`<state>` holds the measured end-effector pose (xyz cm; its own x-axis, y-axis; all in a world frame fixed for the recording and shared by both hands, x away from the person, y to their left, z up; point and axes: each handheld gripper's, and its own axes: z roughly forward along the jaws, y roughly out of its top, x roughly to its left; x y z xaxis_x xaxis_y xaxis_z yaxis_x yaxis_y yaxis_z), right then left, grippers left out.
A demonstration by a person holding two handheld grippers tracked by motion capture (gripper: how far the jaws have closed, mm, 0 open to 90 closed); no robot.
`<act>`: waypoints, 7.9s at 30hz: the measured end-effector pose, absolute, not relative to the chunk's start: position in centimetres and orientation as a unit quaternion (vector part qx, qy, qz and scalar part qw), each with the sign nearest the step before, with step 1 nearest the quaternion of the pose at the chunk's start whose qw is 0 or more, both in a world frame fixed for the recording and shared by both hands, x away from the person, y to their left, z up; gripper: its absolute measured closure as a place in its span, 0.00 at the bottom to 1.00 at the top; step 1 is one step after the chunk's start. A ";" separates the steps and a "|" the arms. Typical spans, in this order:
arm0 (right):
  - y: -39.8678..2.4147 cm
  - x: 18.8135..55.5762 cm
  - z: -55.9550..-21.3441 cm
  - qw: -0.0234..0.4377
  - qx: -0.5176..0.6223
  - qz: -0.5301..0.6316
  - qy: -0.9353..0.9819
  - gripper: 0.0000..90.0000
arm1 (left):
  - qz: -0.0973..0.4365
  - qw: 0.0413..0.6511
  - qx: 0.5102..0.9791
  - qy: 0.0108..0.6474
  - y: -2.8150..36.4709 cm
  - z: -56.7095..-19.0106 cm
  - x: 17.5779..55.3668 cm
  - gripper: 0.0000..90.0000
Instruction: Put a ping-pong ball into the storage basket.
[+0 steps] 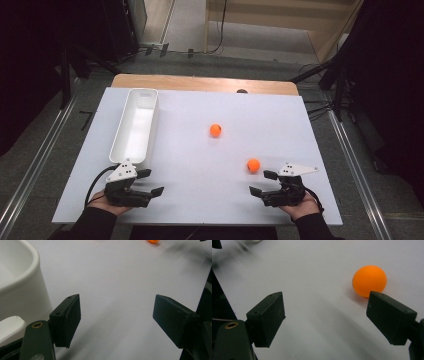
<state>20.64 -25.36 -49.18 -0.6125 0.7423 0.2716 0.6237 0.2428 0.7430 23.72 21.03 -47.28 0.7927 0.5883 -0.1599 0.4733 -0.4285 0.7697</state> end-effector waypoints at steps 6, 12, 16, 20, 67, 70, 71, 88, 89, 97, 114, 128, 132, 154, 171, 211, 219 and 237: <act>-25.3 20.6 -49.2 0.065 0.436 0.434 0.786 0.15 | 0.066 0.434 0.841 0.315 21.0 -47.3 23.7 0.26; -25.3 20.6 -49.2 0.066 0.434 0.433 0.787 0.15 | 0.064 0.441 0.838 0.314 21.0 -47.3 23.7 0.26; -25.3 20.6 -49.2 0.067 0.434 0.433 0.788 0.15 | 0.064 0.440 0.839 0.314 21.0 -47.2 23.7 0.26; -25.3 20.6 -49.2 0.065 0.434 0.433 0.787 0.15 | 0.065 0.439 0.839 0.313 21.0 -47.2 23.8 0.26; -25.5 20.5 -49.2 0.069 0.435 0.433 0.787 0.15 | 0.034 0.456 0.829 0.320 18.1 -44.0 24.4 0.26; -25.5 20.5 -49.2 0.069 0.435 0.432 0.787 0.15 | 0.030 0.454 0.831 0.318 17.7 -44.0 24.5 0.26; -25.5 20.5 -49.2 0.070 0.434 0.432 0.787 0.15 | 0.032 0.453 0.833 0.316 17.5 -43.9 24.6 0.26; -25.5 20.5 -49.2 0.068 0.436 0.430 0.788 0.15 | 0.027 0.461 0.832 0.309 15.7 -43.3 25.8 0.25; -25.5 20.5 -49.2 0.069 0.435 0.430 0.789 0.15 | 0.027 0.462 0.831 0.308 15.7 -43.3 25.8 0.25; -25.5 20.4 -49.2 0.065 0.437 0.427 0.789 0.15 | 0.028 0.459 0.831 0.312 15.0 -43.2 26.5 0.22; -25.5 20.4 -49.3 0.067 0.438 0.427 0.789 0.15 | 0.061 0.448 0.829 0.329 13.2 -43.4 27.9 0.22; -25.6 20.4 -49.3 0.069 0.438 0.425 0.789 0.15 | 0.067 0.450 0.824 0.338 12.1 -43.4 28.9 0.23; -25.6 20.4 -49.3 0.069 0.438 0.426 0.789 0.15 | 0.069 0.450 0.823 0.340 11.7 -43.5 29.4 0.23; -25.6 20.4 -49.3 0.064 0.436 0.429 0.789 0.15 | 0.081 0.449 0.823 0.337 9.3 -44.2 32.1 0.23; -25.6 20.4 -49.3 0.066 0.436 0.427 0.790 0.15 | 0.088 0.440 0.830 0.332 7.5 -44.6 34.0 0.23; -25.5 20.4 -49.4 0.065 0.433 0.427 0.791 0.15 | 0.113 0.440 0.816 0.357 3.9 -45.4 38.4 0.25; -25.7 20.4 -49.4 0.067 0.434 0.426 0.791 0.15 | 0.123 0.430 0.820 0.358 3.2 -45.5 38.8 0.25; -25.8 20.4 -49.4 0.066 0.438 0.427 0.788 0.15 | 0.133 0.423 0.812 0.379 1.9 -46.7 40.5 0.25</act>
